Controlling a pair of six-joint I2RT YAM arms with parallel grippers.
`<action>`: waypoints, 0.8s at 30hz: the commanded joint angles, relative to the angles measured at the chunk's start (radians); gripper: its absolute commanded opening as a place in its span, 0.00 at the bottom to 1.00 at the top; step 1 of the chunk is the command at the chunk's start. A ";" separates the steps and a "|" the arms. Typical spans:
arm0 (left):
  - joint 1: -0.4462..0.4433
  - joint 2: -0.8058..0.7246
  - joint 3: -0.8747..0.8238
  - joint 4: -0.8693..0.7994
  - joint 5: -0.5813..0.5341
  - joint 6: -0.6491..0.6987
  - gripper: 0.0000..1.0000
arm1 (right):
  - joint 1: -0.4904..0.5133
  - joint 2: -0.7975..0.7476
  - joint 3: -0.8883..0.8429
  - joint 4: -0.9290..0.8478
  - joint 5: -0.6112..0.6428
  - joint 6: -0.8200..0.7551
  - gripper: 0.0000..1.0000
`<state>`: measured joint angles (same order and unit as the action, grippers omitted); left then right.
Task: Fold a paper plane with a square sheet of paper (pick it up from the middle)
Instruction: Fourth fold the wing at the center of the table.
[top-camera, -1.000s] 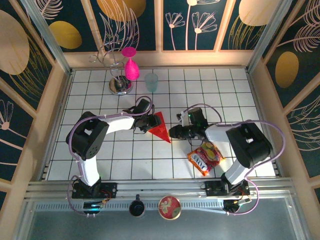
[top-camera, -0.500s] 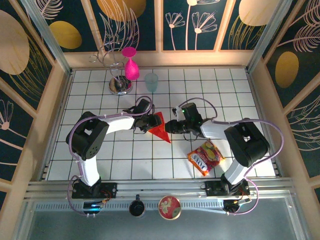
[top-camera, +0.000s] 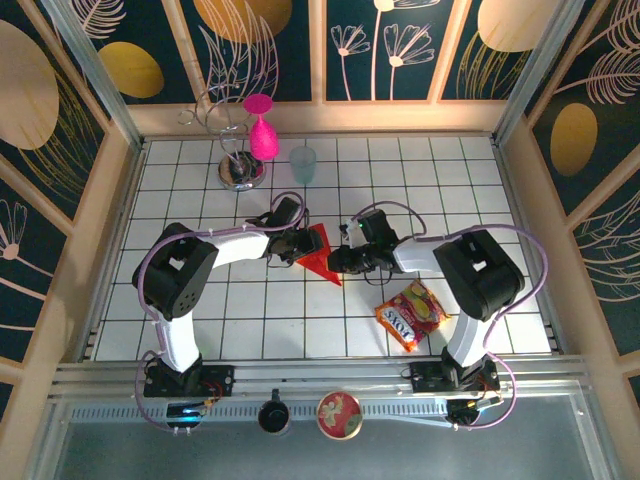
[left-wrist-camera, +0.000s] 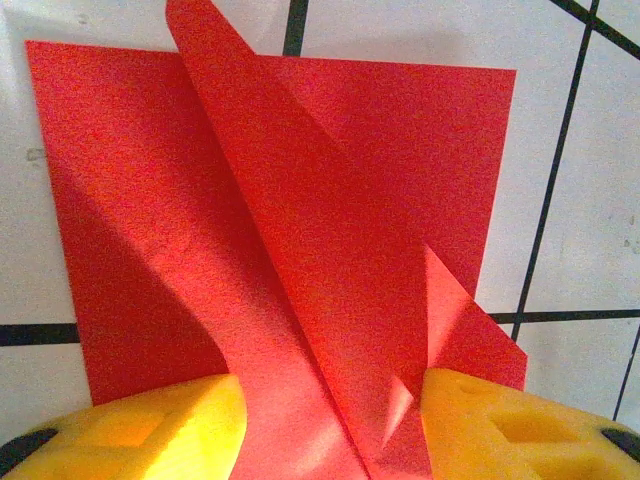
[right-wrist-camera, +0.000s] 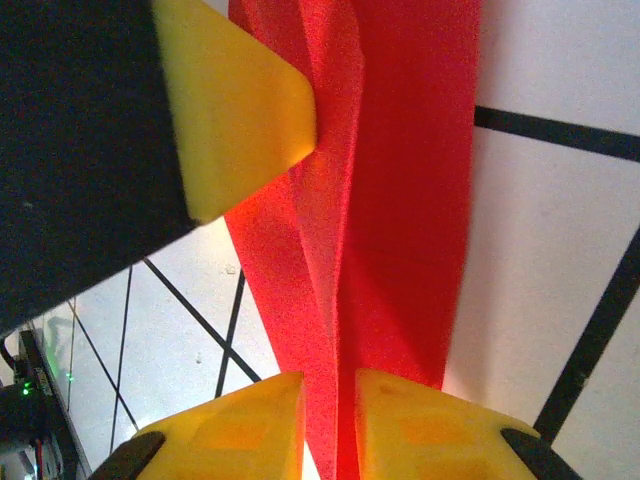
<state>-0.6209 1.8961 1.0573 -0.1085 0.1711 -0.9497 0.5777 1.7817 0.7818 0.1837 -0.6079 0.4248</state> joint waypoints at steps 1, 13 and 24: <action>0.007 0.139 -0.069 -0.140 -0.073 0.014 0.53 | 0.008 0.020 0.025 0.019 -0.033 -0.003 0.19; 0.009 0.108 -0.050 -0.149 -0.074 0.018 0.53 | -0.012 0.053 -0.010 0.049 -0.089 0.001 0.09; 0.010 -0.040 0.148 -0.208 -0.104 0.132 0.59 | -0.025 0.078 -0.026 0.064 -0.151 0.007 0.06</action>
<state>-0.6197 1.8923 1.1507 -0.2386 0.1249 -0.8845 0.5571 1.8362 0.7700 0.2443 -0.7189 0.4282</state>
